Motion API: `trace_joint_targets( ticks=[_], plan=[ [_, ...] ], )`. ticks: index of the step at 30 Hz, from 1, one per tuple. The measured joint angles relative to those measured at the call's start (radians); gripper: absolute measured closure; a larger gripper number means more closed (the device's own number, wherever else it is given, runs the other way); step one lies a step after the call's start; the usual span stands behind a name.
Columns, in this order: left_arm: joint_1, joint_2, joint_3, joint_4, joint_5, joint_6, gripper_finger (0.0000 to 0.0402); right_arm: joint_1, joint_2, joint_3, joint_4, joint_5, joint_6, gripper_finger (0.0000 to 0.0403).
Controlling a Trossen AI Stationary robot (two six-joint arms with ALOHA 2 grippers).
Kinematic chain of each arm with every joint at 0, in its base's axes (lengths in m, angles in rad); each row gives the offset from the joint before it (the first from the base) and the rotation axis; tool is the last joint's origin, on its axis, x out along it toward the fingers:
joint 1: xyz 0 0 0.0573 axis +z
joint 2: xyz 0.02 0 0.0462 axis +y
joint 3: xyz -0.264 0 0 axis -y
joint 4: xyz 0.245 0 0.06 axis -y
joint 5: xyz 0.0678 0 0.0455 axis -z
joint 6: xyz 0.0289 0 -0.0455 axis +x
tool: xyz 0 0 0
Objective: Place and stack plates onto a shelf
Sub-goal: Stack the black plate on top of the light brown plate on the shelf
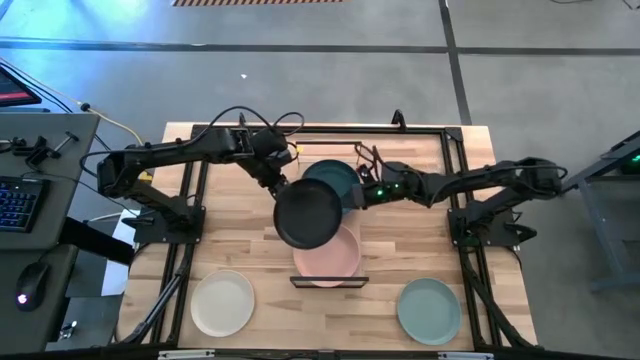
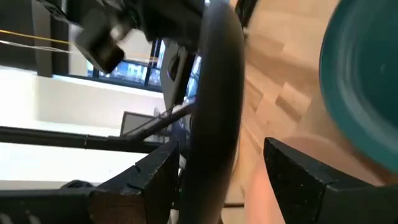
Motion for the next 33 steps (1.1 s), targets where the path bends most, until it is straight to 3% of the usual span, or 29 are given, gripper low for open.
trace_joint_targets(
  ticks=[7, 10, 18, 24, 33],
  plan=[
    [0.0, 0.0, 0.0, 0.007, -0.023, -0.001, 0.04, 0.022, 0.026, 0.0, 0.032, 0.027, 0.026, 0.0209],
    [0.0, 0.0, 0.0, 0.007, -0.057, -0.002, 0.0395, 0.021, 0.026, 0.0, 0.032, 0.029, 0.038, 0.0253],
    [0.0, -0.004, 0.002, 0.016, -0.023, 0.029, 0.0378, 0.021, 0.032, -0.005, -0.02, 0.037, 0.042, 0.0387],
    [0.032, -0.028, 0.001, 0.017, 0.021, 0.053, 0.035, -0.015, 0.022, -0.002, -0.039, 0.0, 0.014, 0.0385],
    [0.127, -0.204, -0.001, -0.017, -0.013, 0.067, 0.0306, -0.117, -0.076, -0.002, -0.17, -0.08, -0.082, 0.0399]
  ],
)
